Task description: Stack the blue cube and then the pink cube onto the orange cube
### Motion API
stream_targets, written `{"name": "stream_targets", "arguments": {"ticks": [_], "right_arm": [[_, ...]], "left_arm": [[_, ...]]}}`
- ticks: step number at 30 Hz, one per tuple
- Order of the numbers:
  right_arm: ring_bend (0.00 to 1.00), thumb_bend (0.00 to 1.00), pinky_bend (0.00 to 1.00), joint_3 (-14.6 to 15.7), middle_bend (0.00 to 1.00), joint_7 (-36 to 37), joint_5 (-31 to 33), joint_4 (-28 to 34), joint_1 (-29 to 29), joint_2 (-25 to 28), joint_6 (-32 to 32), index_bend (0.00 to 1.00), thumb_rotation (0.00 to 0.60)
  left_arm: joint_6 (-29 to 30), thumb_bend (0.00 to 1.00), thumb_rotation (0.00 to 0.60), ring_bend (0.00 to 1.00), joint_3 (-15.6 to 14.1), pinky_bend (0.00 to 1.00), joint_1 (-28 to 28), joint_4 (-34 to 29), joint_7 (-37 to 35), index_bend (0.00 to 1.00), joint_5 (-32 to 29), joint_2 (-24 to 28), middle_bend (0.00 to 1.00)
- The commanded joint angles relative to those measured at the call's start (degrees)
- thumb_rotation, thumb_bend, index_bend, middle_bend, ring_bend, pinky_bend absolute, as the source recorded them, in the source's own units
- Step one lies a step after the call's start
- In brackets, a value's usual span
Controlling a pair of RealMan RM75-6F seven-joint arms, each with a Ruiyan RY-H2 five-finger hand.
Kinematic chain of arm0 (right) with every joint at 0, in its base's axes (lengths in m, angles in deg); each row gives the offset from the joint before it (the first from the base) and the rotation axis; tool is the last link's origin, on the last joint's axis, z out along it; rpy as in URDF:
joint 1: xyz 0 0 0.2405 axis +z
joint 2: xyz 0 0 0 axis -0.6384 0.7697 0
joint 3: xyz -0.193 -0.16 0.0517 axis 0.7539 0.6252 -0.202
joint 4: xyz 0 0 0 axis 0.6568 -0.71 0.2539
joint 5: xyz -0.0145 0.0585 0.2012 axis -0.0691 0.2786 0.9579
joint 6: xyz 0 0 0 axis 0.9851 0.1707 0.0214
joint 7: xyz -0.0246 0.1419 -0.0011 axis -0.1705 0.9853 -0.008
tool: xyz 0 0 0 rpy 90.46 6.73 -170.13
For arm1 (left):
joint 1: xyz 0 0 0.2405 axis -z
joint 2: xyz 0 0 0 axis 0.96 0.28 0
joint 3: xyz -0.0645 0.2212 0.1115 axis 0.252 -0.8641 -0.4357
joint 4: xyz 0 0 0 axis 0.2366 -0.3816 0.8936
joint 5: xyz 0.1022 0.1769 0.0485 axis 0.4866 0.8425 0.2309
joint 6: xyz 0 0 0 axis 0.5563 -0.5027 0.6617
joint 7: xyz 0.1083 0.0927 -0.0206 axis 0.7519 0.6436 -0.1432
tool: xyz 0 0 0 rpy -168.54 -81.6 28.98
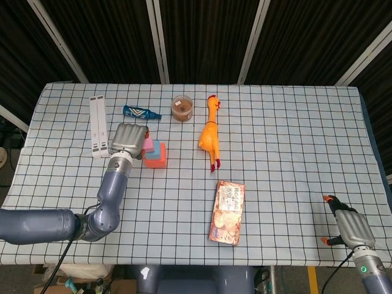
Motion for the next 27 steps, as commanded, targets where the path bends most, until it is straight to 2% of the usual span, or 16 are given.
{"name": "stream_targets", "arguments": {"ticks": [1, 19, 27], "right_arm": [[0.19, 0.13, 0.24, 0.00, 0.09, -0.02, 0.05, 0.01, 0.00, 0.01, 0.00, 0.11, 0.600], [0.19, 0.13, 0.24, 0.08, 0.09, -0.33, 0.23, 0.23, 0.18, 0.14, 0.25, 0.11, 0.600], [0.19, 0.13, 0.24, -0.02, 0.09, -0.69, 0.19, 0.56, 0.25, 0.23, -0.05, 0.11, 0.600]], "left_arm": [[0.03, 0.38, 0.600, 0.73, -0.04, 0.83, 0.05, 0.04, 0.00, 0.35, 0.02, -0.08, 0.90], [0.20, 0.36, 0.600, 0.73, -0.07, 0.83, 0.38, -0.33, 0.21, 0.29, -0.27, 0.01, 0.90], [1.79, 0.36, 0.600, 0.72, 0.51, 0.82, 0.58, -4.27, 1.44, 0.27, -1.05, 3.45, 0.89]]}}
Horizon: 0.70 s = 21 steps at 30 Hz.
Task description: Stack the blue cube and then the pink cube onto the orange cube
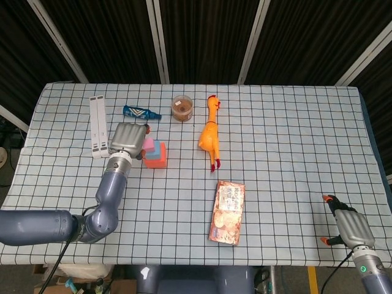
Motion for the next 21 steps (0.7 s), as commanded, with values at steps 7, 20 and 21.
{"name": "stream_targets", "arguments": {"ticks": [7, 20, 21], "right_arm": [[0.19, 0.13, 0.24, 0.05, 0.09, -0.18, -0.18, 0.67, -0.04, 0.36, -0.30, 0.11, 0.600], [0.19, 0.13, 0.24, 0.01, 0.09, 1.33, -1.38, 1.65, -0.70, 1.49, -1.48, 0.11, 0.600], [0.19, 0.13, 0.24, 0.00, 0.09, 1.42, -1.44, 1.70, -0.73, 1.54, -1.55, 0.11, 0.600]], "left_arm": [[0.81, 0.35, 0.600, 0.65, 2.30, 0.76, -1.36, -12.21, -0.24, 0.24, -0.55, 10.12, 0.83], [-12.91, 0.12, 0.600, 0.32, -3.19, 0.51, -26.80, -33.68, -21.90, 0.06, 25.46, 36.05, 0.44], [-12.94, 0.12, 0.600, 0.29, -3.95, 0.47, -29.78, -33.68, -24.38, 0.06, 29.69, 36.58, 0.40]]}}
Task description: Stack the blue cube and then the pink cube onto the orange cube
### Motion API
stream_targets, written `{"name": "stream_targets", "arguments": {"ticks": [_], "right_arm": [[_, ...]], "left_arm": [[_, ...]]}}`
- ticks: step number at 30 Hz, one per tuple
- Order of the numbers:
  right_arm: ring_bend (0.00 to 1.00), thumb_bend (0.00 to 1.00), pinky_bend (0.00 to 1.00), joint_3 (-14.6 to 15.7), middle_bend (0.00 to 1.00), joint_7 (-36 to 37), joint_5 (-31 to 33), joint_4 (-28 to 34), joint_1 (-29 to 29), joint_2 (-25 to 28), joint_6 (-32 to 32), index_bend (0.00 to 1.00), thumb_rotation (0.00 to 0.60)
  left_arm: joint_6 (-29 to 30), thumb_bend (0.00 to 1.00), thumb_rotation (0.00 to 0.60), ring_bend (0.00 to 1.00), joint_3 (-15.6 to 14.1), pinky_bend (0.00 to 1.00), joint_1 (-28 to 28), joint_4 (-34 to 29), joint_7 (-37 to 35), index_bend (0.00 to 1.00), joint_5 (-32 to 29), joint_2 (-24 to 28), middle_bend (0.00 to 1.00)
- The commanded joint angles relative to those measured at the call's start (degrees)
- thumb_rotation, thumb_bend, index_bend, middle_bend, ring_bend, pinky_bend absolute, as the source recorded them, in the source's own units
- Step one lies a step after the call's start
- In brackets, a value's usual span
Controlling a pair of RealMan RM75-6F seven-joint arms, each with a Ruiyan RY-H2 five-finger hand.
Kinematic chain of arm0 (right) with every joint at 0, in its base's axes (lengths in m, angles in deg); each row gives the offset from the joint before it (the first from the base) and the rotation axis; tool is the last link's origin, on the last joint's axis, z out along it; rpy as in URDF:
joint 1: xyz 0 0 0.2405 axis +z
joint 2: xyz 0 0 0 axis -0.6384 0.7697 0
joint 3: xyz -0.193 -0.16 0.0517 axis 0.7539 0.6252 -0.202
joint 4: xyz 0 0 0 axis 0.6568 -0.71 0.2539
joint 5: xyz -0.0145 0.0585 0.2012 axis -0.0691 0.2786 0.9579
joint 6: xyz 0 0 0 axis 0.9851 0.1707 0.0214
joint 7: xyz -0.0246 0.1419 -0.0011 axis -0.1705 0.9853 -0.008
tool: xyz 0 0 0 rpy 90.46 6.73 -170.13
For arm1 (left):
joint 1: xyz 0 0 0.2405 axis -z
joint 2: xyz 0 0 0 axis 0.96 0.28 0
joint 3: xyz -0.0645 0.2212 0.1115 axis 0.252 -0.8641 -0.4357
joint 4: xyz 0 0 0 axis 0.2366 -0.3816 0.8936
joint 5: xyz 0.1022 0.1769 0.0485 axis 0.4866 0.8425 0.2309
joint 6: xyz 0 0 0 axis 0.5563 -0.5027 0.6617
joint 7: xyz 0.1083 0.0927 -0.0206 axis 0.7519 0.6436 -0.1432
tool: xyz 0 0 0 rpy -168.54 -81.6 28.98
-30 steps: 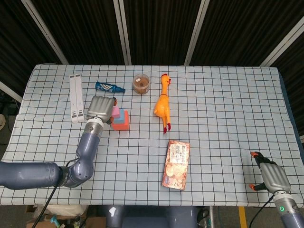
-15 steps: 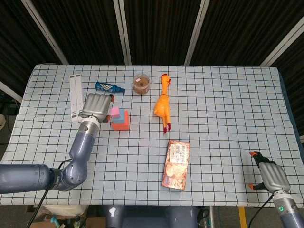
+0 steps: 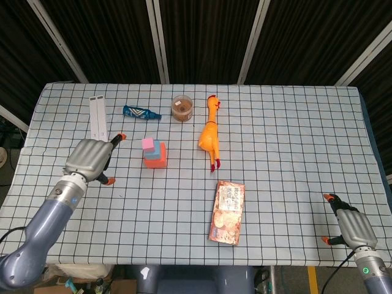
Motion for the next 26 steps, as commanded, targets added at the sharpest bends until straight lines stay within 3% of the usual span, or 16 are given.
{"name": "stream_targets", "arguments": {"ticks": [1, 3, 6, 8, 11, 15, 21, 26], "right_arm": [[0.19, 0.13, 0.24, -0.05, 0.09, 0.28, -0.22, 0.14, -0.09, 0.20, -0.19, 0.11, 0.600], [0.19, 0.13, 0.24, -0.01, 0.09, 0.42, -0.37, 0.21, -0.14, 0.27, -0.20, 0.11, 0.600], [0.19, 0.13, 0.24, -0.02, 0.09, 0.55, -0.80, 0.30, -0.19, 0.21, -0.44, 0.11, 0.600], [0.19, 0.13, 0.24, -0.09, 0.09, 0.59, -1.13, 0.17, -0.23, -0.03, -0.73, 0.11, 0.600], [0.19, 0.13, 0.24, -0.39, 0.09, 0.38, -1.72, -0.39, -0.43, -0.69, -1.88, 0.11, 0.600], [0.19, 0.13, 0.24, -0.83, 0.09, 0.28, -2.71, -1.65, -1.03, -1.98, -4.12, 0.11, 0.600], [0.19, 0.13, 0.24, -1.43, 0.09, 1.07, -5.06, -3.96, -1.87, -3.70, -7.35, 0.11, 0.600], [0.19, 0.13, 0.24, -1.49, 0.09, 1.64, -6.47, -4.88, -2.31, -4.35, -8.55, 0.11, 0.600]], "left_arm": [[-4.41, 0.12, 0.600, 0.26, -5.22, 0.43, -18.82, -3.00, -16.08, 0.06, 24.51, 6.72, 0.37], [-2.54, 0.12, 0.600, 0.18, -7.40, 0.30, -24.43, -1.99, -20.15, 0.06, 32.96, 6.46, 0.29], [1.70, 0.12, 0.600, 0.09, -12.01, 0.14, -32.97, 4.99, -26.78, 0.05, 48.61, 2.33, 0.21], [4.63, 0.12, 0.600, 0.06, -14.50, 0.09, -36.55, 9.70, -29.64, 0.05, 56.05, -0.90, 0.18], [10.97, 0.12, 0.600, 0.01, -16.88, 0.03, -40.71, 15.83, -29.04, 0.05, 62.45, -6.18, 0.13], [17.30, 0.12, 0.600, 0.01, -18.75, 0.03, -44.55, 22.62, -27.56, 0.05, 67.30, -13.69, 0.10], [20.93, 0.12, 0.600, 0.00, -18.32, 0.03, -46.06, 26.26, -25.35, 0.04, 68.80, -17.17, 0.10], [20.49, 0.12, 0.600, 0.00, -18.07, 0.03, -46.24, 27.53, -23.53, 0.04, 67.58, -18.19, 0.10]]}}
